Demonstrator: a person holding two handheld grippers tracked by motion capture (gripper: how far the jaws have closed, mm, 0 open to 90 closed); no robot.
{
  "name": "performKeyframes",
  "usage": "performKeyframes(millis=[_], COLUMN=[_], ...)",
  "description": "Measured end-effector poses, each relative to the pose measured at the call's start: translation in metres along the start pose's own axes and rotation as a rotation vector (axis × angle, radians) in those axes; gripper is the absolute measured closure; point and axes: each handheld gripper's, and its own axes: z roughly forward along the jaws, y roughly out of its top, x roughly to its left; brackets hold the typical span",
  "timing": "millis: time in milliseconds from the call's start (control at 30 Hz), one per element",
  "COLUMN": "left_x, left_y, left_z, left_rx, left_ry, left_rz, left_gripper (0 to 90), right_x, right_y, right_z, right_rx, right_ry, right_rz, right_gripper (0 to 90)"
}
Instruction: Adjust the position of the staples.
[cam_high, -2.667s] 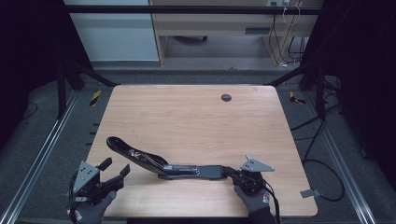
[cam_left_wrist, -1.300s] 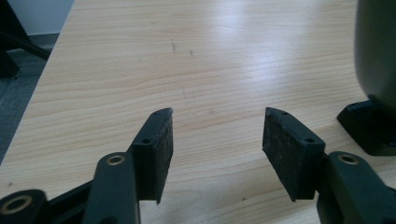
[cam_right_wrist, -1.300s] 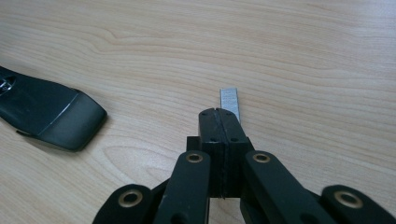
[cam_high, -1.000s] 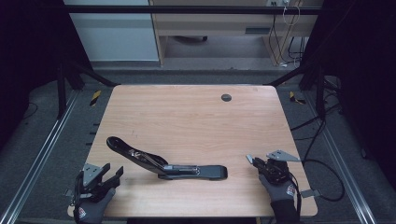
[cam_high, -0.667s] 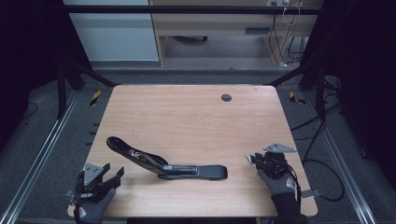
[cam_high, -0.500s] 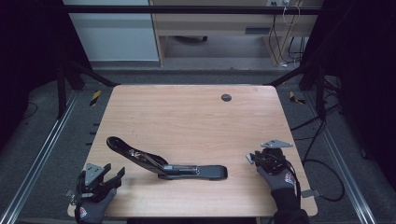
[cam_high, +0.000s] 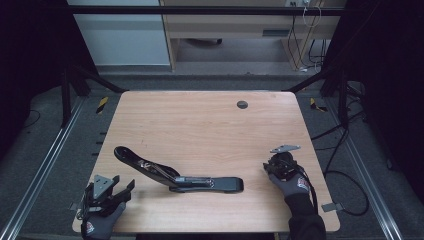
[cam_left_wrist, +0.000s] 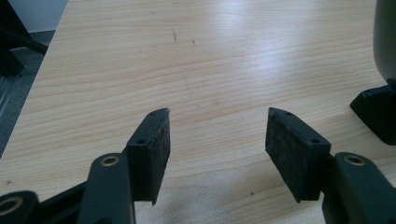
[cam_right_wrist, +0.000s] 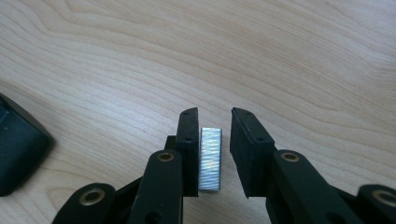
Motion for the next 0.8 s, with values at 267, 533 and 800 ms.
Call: performKeyframes(millis=[267,533,800], left_x=[0.0,0.0,-0.001], left_y=[0.0,0.0,0.0], left_z=[0.0,0.0,0.0], left_rx=[0.002,0.001,0.005], left_ry=[0.001,0.002,0.003], left_rz=[0.002,0.003,0.008], left_gripper=[39.4,39.2,39.1], right_x=[0.001,0.0,0.006], right_y=[-0.001,-0.001,-0.008], right_z=[0.009,0.007,-0.012], right_rx=[0.052,0.054,0.032], right_ry=[-0.004,0.001,0.104], right_rz=[-0.019,-0.027,-0.112], right_gripper=[76.1,78.2,78.2])
